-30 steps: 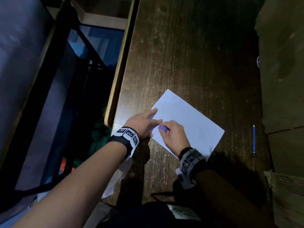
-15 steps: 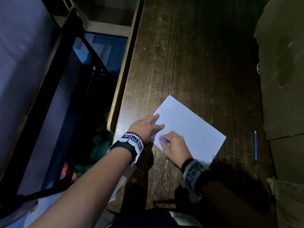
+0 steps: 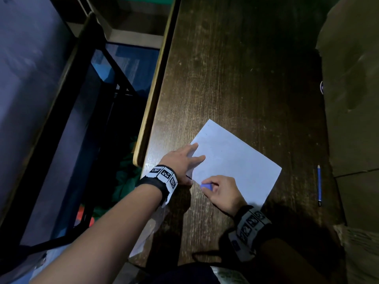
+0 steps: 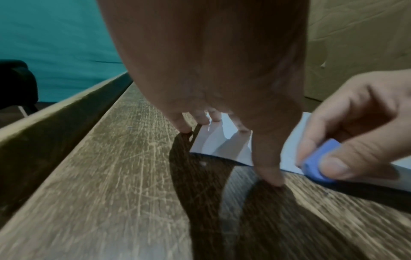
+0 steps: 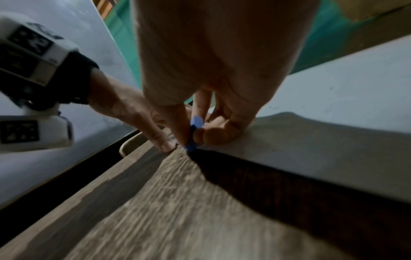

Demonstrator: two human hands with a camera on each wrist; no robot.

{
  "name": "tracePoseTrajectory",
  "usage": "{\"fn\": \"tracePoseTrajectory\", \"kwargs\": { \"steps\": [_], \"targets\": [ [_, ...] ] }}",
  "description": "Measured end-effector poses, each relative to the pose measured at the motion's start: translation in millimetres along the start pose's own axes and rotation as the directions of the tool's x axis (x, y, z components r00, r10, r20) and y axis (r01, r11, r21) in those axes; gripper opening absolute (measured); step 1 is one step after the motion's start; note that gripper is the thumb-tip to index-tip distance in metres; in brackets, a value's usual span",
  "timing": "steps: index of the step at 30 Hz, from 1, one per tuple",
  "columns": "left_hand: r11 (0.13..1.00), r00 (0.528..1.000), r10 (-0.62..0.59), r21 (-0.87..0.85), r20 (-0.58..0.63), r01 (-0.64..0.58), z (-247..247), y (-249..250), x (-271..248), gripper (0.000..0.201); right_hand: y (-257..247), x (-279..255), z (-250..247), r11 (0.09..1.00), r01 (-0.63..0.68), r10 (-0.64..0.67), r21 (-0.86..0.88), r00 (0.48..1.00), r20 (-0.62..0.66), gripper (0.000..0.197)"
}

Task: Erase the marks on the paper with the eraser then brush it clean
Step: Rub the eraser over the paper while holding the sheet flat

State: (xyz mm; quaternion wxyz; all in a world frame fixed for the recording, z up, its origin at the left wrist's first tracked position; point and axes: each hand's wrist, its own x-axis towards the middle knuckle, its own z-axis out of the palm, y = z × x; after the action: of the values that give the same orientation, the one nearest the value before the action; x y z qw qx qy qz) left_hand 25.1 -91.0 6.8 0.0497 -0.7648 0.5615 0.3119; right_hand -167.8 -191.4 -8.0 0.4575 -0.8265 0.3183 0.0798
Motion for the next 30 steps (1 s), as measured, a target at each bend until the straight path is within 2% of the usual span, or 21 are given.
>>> {"fn": "tracePoseTrajectory", "kwargs": {
  "steps": [2, 4, 6, 7, 9, 11, 13, 16, 17, 19, 21, 22, 23, 25, 26, 27, 28, 30],
  "targets": [
    [1.000, 1.000, -0.003, -0.002, -0.021, 0.003, -2.2, 0.4, -3.0, 0.079, 0.0, -2.5, -12.0, 0.999, -0.037, 0.040, -0.022, 0.993, 0.113, 0.009],
    [1.000, 0.997, 0.010, -0.014, -0.073, -0.011, 0.5, 1.3, -7.1, 0.061, -2.7, 1.0, -23.2, 0.997, -0.058, 0.051, 0.058, 0.992, 0.114, 0.009],
    [0.999, 0.991, 0.034, 0.007, -0.128, -0.033, 9.1, 5.5, -13.6, 0.053, -4.6, 11.8, -28.8, 0.983, -0.057, 0.066, 0.172, 0.997, -0.043, 0.011],
    [0.999, 0.988, 0.044, 0.018, -0.145, -0.042, 14.5, 8.6, -18.2, 0.052, -4.3, 19.3, -28.5, 0.984, -0.042, 0.068, 0.175, 0.987, -0.143, 0.014],
    [0.999, 0.984, 0.037, -0.004, -0.177, -0.039, 26.8, 15.5, -27.6, 0.050, -1.5, 30.9, -22.4, 0.995, -0.032, 0.057, 0.099, 0.963, -0.265, 0.015],
    [1.000, 0.976, 0.020, -0.018, -0.218, -0.024, 37.3, 20.0, -34.7, 0.049, 1.3, 35.1, -13.6, 0.999, -0.038, 0.045, 0.031, 0.952, -0.302, 0.016],
    [1.000, 0.978, -0.003, 0.001, -0.209, 0.003, 37.6, 23.9, -36.5, 0.059, 1.6, 34.0, -7.8, 1.000, -0.017, 0.019, 0.009, 0.951, -0.309, 0.013],
    [0.997, 0.982, -0.019, 0.074, -0.186, 0.033, 30.3, 20.1, -28.0, 0.084, 1.6, 25.1, -0.6, 0.997, 0.048, -0.063, -0.061, 0.957, -0.283, 0.010],
    [0.995, 0.981, 0.005, 0.102, -0.192, 0.015, 28.1, 17.7, -24.0, 0.091, 2.4, 19.2, 4.0, 0.992, 0.089, -0.108, -0.089, 0.967, -0.232, 0.009],
    [0.990, 0.984, 0.054, 0.134, -0.168, -0.031, 27.2, 12.2, -16.3, 0.104, -1.6, 1.3, 12.6, 0.966, 0.213, -0.221, -0.149, 0.975, -0.036, 0.012],
    [0.987, 0.992, 0.079, 0.146, -0.103, -0.063, 28.7, 7.7, -11.9, 0.116, -6.0, -8.8, 11.9, 0.930, 0.326, -0.306, -0.170, 0.942, 0.136, 0.015],
    [0.987, 0.994, 0.078, 0.144, -0.074, -0.067, 29.2, 6.5, -10.9, 0.119, -7.6, -4.1, 6.1, 0.919, 0.346, -0.323, -0.190, 0.935, 0.144, 0.018],
    [0.988, 0.995, 0.077, 0.140, -0.060, -0.068, 29.5, 5.8, -10.5, 0.121, -6.3, 6.7, -0.1, 0.915, 0.339, -0.327, -0.220, 0.941, 0.090, 0.021],
    [0.988, 0.995, 0.077, 0.135, -0.062, -0.068, 30.1, 5.4, -9.6, 0.121, -2.2, 32.3, -13.3, 0.946, 0.211, -0.252, -0.244, 0.957, -0.146, 0.017],
    [0.989, 0.995, 0.075, 0.131, -0.063, -0.066, 31.2, 5.1, -9.1, 0.122, -0.9, 39.9, -18.2, 0.968, 0.134, -0.187, -0.212, 0.949, -0.254, 0.015],
    [0.990, 0.996, 0.071, 0.124, -0.062, -0.063, 31.8, 4.7, -8.9, 0.123, 0.7, 41.8, -17.1, 0.977, 0.105, -0.159, -0.185, 0.937, -0.310, 0.015],
    [0.991, 0.996, 0.069, 0.117, -0.061, -0.061, 31.9, 4.4, -8.9, 0.124, 1.6, 37.1, -9.8, 0.976, 0.128, -0.178, -0.178, 0.937, -0.300, 0.015],
    [0.992, 0.996, 0.065, 0.114, -0.068, -0.057, 32.7, 4.0, -7.8, 0.126, -6.2, 11.7, 7.7, 0.931, 0.291, -0.320, -0.220, 0.941, -0.108, 0.017]
  ]
}}
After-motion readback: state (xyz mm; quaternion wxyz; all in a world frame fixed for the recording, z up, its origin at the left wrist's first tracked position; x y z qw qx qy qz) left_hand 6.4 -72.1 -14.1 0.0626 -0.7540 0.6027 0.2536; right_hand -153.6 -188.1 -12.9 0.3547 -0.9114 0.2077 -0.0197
